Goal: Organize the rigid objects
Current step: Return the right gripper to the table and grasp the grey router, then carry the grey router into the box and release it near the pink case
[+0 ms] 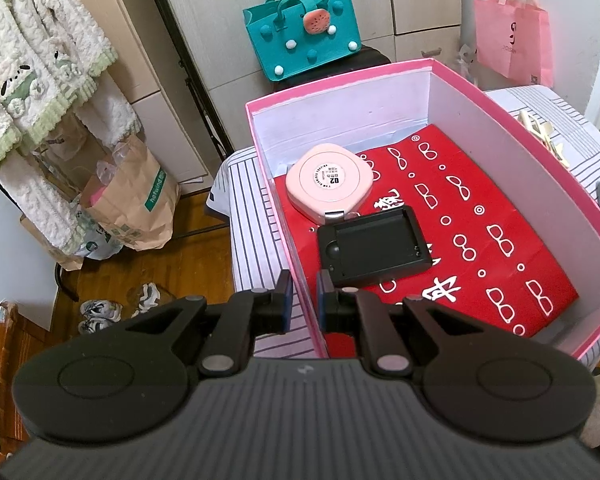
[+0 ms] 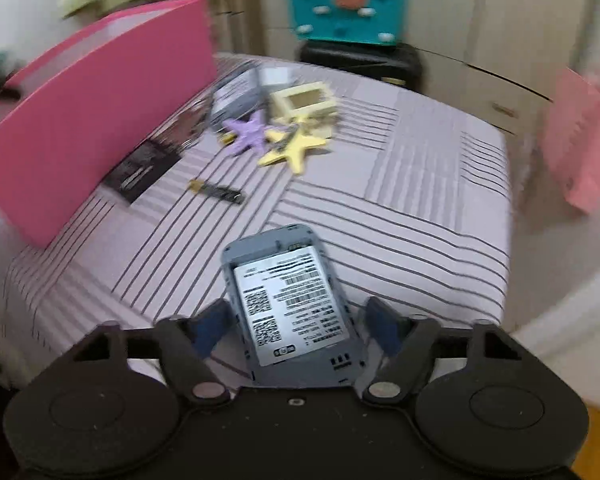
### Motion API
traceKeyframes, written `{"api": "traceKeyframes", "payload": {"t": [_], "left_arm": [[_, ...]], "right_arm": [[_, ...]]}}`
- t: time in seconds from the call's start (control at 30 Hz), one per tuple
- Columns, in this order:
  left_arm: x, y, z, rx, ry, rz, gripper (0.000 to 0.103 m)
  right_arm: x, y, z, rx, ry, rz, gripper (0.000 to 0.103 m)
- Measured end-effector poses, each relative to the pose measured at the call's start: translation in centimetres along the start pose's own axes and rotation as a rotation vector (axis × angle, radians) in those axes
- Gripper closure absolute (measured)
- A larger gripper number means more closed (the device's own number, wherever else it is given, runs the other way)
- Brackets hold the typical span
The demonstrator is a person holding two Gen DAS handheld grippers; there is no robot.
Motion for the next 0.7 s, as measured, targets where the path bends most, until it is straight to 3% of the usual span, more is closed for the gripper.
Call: {"api": "traceKeyframes", "payload": {"t": [0.17, 0.3, 0.4, 0.7], "left_arm": [[0.0, 0.0, 0.0, 0.001, 0.007, 0.004, 0.093], [0.0, 0.0, 0.1, 0.001, 0.003, -0.004, 0.093], [0.0, 0.0, 0.1, 0.0, -0.002, -0.008, 0.093], [0.1, 0.0, 0.1, -0.005, -0.003, -0.017, 0.093]], "right_arm": [[0.6, -0.1, 0.2, 0.033, 0.119, -0.028, 0.034], [0.4, 0.2, 0.0, 0.038, 0.067, -0.054, 0.031], [0.5, 0.2, 0.3, 0.058, 0.082, -0.076, 0.035], [0.6, -0.3, 2.1, 0.095, 0.121, -0.089, 0.036]]}}
Point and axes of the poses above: each gripper's, at about its wrist camera, not at the fingertips, and y roughly the way its jaws point, x to its right, z to its top, the point moved 9 cm from there along y, roughly the way its jaws point, and after that the axes turned 9 degrees about z, right-handed, at the moved point
